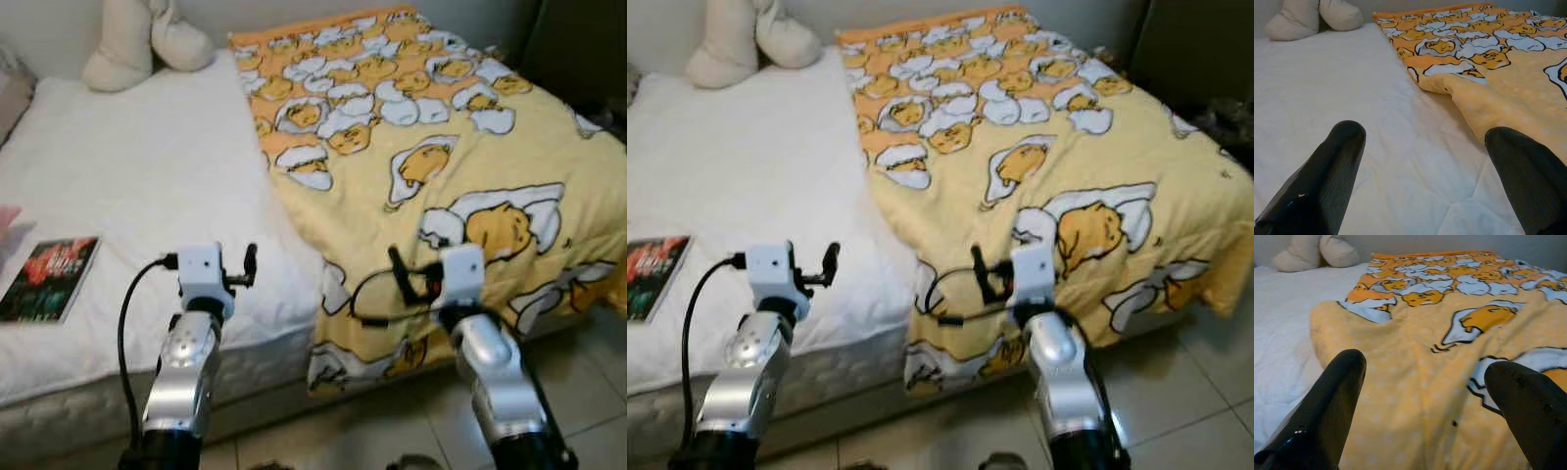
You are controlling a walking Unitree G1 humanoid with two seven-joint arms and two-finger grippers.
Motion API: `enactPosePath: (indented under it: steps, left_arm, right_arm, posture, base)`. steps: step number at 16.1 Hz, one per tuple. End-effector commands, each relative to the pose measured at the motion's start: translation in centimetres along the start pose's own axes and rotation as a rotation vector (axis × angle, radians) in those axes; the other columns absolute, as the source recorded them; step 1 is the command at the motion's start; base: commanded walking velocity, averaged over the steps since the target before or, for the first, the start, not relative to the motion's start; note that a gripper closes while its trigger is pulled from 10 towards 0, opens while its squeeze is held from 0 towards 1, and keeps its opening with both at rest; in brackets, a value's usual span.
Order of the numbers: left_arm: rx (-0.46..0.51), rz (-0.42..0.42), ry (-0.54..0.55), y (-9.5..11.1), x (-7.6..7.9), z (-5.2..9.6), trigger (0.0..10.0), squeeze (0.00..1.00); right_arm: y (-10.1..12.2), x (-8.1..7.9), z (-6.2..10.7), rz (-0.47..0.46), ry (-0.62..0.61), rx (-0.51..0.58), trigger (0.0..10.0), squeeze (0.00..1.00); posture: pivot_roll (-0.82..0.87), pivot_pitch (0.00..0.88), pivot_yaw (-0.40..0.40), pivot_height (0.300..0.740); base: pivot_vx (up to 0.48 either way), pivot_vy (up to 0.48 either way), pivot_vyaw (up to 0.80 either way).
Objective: Clean up the room
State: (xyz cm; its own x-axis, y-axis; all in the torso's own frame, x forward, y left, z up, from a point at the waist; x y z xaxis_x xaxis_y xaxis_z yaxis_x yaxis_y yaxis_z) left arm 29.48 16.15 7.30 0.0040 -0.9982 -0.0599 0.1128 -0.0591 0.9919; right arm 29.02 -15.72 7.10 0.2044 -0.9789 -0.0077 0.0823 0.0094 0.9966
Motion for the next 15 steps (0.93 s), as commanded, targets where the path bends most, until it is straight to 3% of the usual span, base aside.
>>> enactPosePath:
  steps: [1, 3, 8, 10, 15]
  left_arm:
    - [0.009, 0.015, 0.013, 0.4, 0.0, -0.3, 10.0, 0.0]
    - [-0.004, 0.03, 0.02, 0.0, 0.2, -0.4, 10.0, 0.0]
    - [-0.041, 0.063, 0.036, -0.5, 0.0, -1.1, 10.0, 0.0]
    - [-0.064, 0.068, 0.054, -0.8, -0.2, -1.3, 10.0, 0.0]
    - [-0.185, 0.124, -0.138, -2.6, 1.1, -2.6, 10.0, 0.0]
  right_arm:
    - [0.6, 0.1, -0.1, 0.02, 0.005, 0.025, 10.0, 0.0]
    - [0.6, 0.1, 0.1, 0.024, 0.007, 0.025, 10.0, 0.0]
    - [0.7, 0.2, 0.4, 0.044, 0.0, 0.031, 10.0, 0.0]
    - [0.7, 0.1, 0.6, 0.026, -0.01, 0.037, 10.0, 0.0]
    - [0.4, -0.1, 2.3, 0.034, 0.004, 0.019, 10.0, 0.0]
  posture:
    - [-0.22, 0.0, 0.138, 0.74]
    - [-0.23, 0.0, 0.144, 0.74]
    - [-0.25, 0.0, 0.161, 0.74]
    - [-0.25, 0.0, 0.165, 0.74]
    - [-0.26, 0.0, 0.167, 0.74]
  base:
    - [0.3, -0.371, 0.0]
    - [0.308, -0.366, 0.0]
    - [0.316, -0.359, 0.62]
    - [0.219, 0.0, 0.29]
    - [0.0, 0.0, 0.0]
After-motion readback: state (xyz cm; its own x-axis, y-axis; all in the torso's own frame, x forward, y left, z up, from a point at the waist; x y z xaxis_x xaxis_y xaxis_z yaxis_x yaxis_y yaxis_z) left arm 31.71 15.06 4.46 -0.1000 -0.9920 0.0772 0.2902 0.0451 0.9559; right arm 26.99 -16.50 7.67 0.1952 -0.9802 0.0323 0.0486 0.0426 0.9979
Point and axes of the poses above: a point about 5 cm out from each wrist's last joint towards the gripper, its own z axis pointing back from the gripper into the wrist, its own y axis along the axis of the wrist's last joint, x = y × z, the point moved 1 cm from there along -z, pointing out of the wrist towards the gripper, and after that the axes turned 6 degrees about -z, right-handed, at the moved point
